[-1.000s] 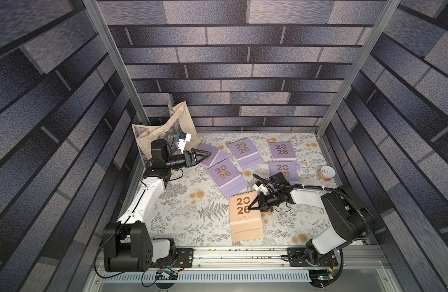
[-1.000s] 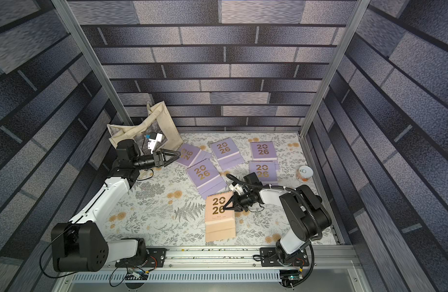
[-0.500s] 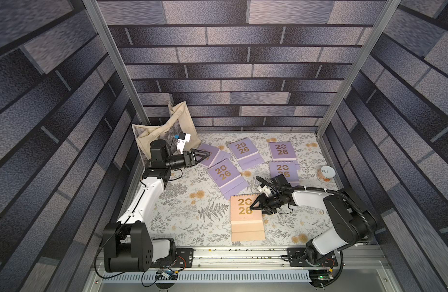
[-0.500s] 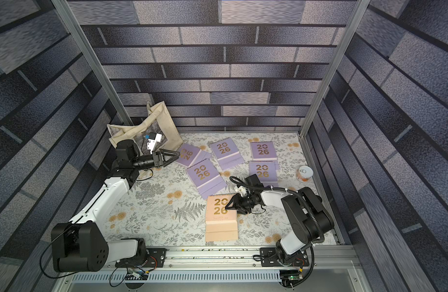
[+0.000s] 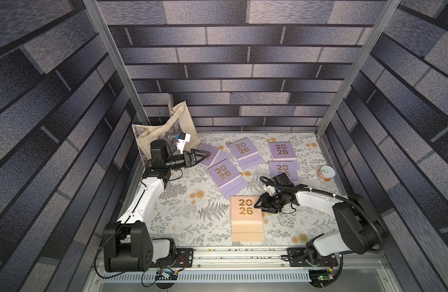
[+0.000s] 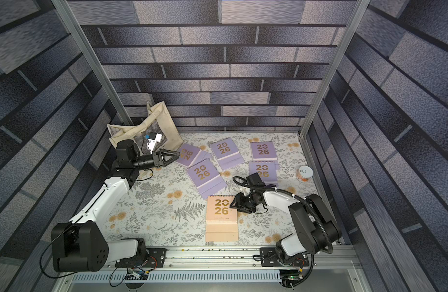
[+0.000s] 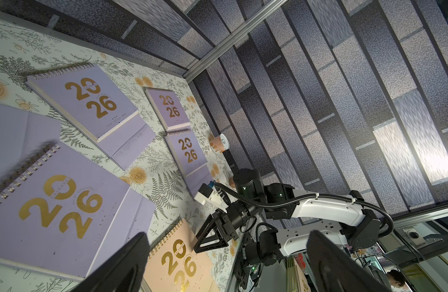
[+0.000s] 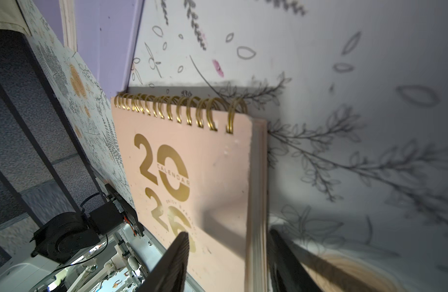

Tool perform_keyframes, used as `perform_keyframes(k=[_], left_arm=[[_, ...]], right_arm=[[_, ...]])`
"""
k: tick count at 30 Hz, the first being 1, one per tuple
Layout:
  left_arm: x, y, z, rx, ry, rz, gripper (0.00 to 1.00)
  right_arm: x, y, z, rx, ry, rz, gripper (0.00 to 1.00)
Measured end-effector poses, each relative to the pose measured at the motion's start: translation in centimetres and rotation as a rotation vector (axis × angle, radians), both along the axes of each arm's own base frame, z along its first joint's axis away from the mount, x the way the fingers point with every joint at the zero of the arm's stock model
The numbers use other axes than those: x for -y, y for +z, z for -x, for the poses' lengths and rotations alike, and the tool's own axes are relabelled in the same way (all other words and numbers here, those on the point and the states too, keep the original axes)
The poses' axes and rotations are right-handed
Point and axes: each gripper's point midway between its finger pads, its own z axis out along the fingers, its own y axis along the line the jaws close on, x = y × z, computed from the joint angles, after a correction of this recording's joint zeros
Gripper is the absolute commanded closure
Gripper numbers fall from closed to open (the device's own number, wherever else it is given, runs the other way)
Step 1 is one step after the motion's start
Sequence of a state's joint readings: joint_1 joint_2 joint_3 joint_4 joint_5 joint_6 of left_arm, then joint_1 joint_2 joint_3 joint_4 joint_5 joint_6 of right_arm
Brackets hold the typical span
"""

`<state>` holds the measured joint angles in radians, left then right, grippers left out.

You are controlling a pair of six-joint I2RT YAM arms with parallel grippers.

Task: Stack the calendars
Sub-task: Place the calendar at the center of the board, then pick up the calendar at the center of the board.

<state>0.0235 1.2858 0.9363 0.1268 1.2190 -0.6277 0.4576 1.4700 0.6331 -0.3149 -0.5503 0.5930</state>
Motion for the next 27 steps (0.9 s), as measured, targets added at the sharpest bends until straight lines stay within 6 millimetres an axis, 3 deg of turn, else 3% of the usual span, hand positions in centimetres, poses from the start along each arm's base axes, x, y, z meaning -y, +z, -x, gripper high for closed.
perform_keyframes(k=[4, 7, 12, 16, 21, 24, 27], left_arm=[[0.0, 0.0, 0.0, 0.0, 0.002, -0.001, 0.0], [-0.3, -0.3, -0.4, -0.007, 0.021, -0.005, 0.0], [-0.9, -2.5, -1.6, -0.11, 0.087, -0.032, 0.0], [-1.6, -5.1, -3.0, -0.22, 0.165, -0.074, 0.0], [-1.6, -7.7, -3.2, -0.298, 0.232, -0.132, 0.0], [-1.1, -9.7, -2.9, -0.348, 0.27, -0.2, 0.01], [-0.7, -12.4, -2.3, -0.412, 0.311, -0.234, 0.06]], right_arm=[[1.0, 0.0, 0.0, 0.017, -0.02, 0.06, 0.42], [1.9, 0.2, 0.1, 0.032, -0.022, 0.113, 0.28], [2.8, 2.4, -1.7, 0.112, 0.003, 0.197, 0.2], [2.4, 6.4, -5.2, 0.26, 0.033, 0.22, 0.2], [0.9, 11.6, -10.5, 0.436, 0.068, 0.211, 0.2], [-0.4, 13.3, -13.8, 0.498, 0.098, 0.2, 0.21], [-1.7, 13.5, -16.6, 0.525, 0.137, 0.186, 0.21]])
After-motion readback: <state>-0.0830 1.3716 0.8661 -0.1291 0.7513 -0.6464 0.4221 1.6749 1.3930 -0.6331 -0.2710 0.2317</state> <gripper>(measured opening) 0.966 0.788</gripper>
